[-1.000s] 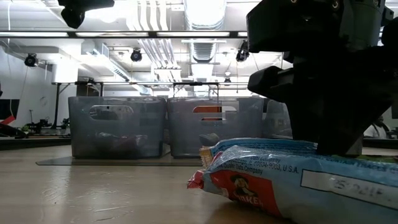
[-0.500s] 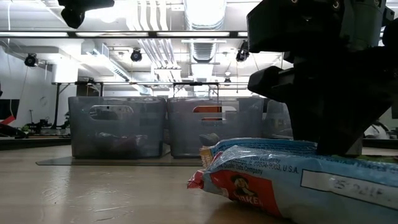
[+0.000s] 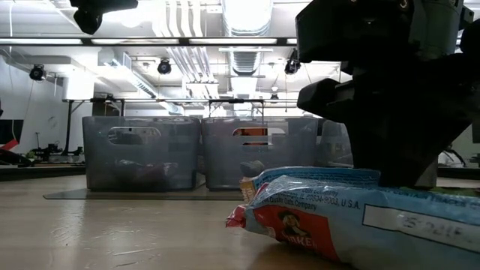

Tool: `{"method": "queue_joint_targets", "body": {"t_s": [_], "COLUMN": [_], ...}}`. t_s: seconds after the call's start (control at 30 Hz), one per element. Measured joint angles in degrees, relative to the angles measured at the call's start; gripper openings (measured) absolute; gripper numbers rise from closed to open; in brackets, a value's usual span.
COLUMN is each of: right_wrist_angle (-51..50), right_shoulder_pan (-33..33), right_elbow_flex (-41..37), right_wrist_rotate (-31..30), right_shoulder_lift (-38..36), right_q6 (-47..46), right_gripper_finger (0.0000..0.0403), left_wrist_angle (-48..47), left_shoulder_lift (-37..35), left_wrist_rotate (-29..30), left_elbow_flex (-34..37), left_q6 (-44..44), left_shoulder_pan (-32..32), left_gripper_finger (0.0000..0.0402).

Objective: Pick and place Granola Bars by type
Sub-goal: Put the yellow granola bar into the right black bin

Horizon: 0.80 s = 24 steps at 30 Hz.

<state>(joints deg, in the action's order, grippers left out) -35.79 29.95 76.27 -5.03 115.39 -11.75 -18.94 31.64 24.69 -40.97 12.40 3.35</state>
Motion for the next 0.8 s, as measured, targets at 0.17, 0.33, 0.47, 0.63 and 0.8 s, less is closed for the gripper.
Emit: {"method": "queue_joint_targets", "body": {"t_s": [0.17, 0.33, 0.47, 0.63, 0.8], "right_wrist_angle": [0.04, -0.85, -3.35, -7.21, -11.43], "right_shoulder_pan": [0.00, 0.04, 0.04, 0.02, 0.02], "right_elbow_flex": [0.00, 0.60, 2.69, 5.67, 9.53], "right_wrist_rotate": [0.32, 0.70, 0.74, 0.67, 0.60], "right_shoulder_lift": [-0.03, -0.28, -0.61, -0.68, -1.42], "right_q6": [-0.07, -0.13, -0.26, -0.17, -0.41], "right_gripper_finger": [0.0059, 0.0058, 0.0058, 0.0058, 0.0058], "left_wrist_angle": [0.00, 0.00, 0.00, 0.00, 0.00], "left_shoulder_lift": [0.00, 0.00, 0.00, 0.02, 0.02], "left_wrist_rotate": [0.00, 0.00, 0.00, 0.00, 0.02], "left_elbow_flex": [0.00, 0.00, 0.00, 0.00, 0.00], "left_q6": [0.00, 0.00, 0.00, 0.00, 0.00], "left_shoulder_pan": [0.00, 0.00, 0.00, 0.00, -0.02], "left_gripper_finger": [0.0000, 0.0000, 0.0000, 0.0000, 0.0000]}}
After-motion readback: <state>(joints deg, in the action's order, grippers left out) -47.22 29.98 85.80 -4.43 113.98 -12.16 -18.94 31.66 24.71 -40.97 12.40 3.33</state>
